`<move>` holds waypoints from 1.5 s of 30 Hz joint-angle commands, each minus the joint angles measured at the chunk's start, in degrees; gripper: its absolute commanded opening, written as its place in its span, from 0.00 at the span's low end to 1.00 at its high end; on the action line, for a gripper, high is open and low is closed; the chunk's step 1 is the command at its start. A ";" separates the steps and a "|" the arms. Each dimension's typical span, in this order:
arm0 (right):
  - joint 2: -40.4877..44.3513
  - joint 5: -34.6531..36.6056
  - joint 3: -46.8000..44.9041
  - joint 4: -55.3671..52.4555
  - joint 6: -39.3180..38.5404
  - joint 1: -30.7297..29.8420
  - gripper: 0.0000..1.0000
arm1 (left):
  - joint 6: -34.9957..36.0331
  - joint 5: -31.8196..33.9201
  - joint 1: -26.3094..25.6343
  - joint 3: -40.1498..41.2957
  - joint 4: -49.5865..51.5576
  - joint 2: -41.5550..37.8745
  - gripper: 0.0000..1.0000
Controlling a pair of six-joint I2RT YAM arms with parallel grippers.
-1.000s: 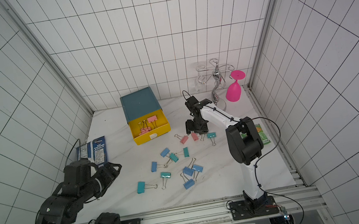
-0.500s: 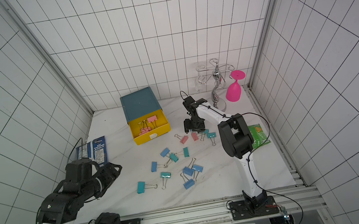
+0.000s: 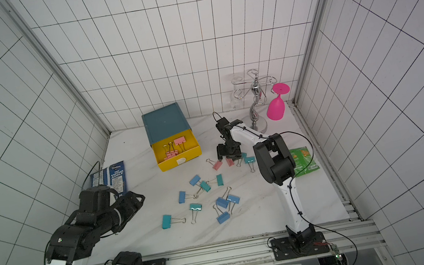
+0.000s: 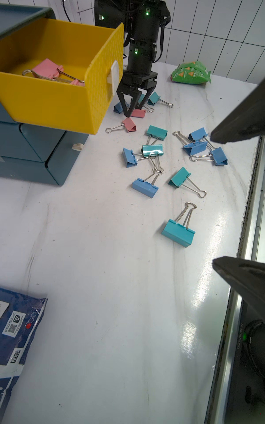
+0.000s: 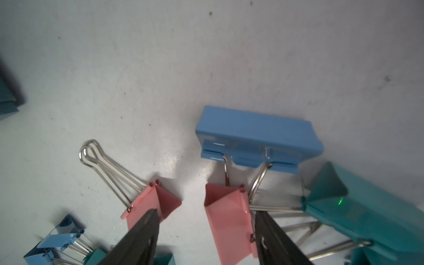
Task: Put the binder clips in the drawer according to color
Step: Move the binder clip to the center of the board, then pick up the binder clip at the center of the board.
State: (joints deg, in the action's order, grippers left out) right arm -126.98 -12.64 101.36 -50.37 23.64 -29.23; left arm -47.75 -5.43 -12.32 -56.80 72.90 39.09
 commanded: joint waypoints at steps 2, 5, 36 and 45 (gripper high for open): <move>0.81 -1.05 -3.72 1.25 0.75 -0.16 0.68 | 0.74 0.14 0.19 -1.12 -0.83 0.09 0.81; 3.47 -1.45 -7.99 3.43 1.47 -0.68 0.69 | 0.38 -0.11 0.19 -0.87 -1.35 0.02 0.81; 26.19 1.26 -30.81 8.97 2.70 -4.46 0.74 | -1.87 -5.12 0.19 2.57 -4.19 -2.50 0.81; 21.37 1.58 -25.11 6.19 1.78 -2.04 0.72 | -1.83 -4.28 0.19 2.29 -2.97 -3.32 0.81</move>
State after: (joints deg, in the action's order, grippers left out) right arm -103.48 -12.25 74.96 -41.21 26.28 -32.08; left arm -49.71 -10.35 -12.32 -54.50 70.15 36.38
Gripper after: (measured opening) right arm 0.724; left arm 0.807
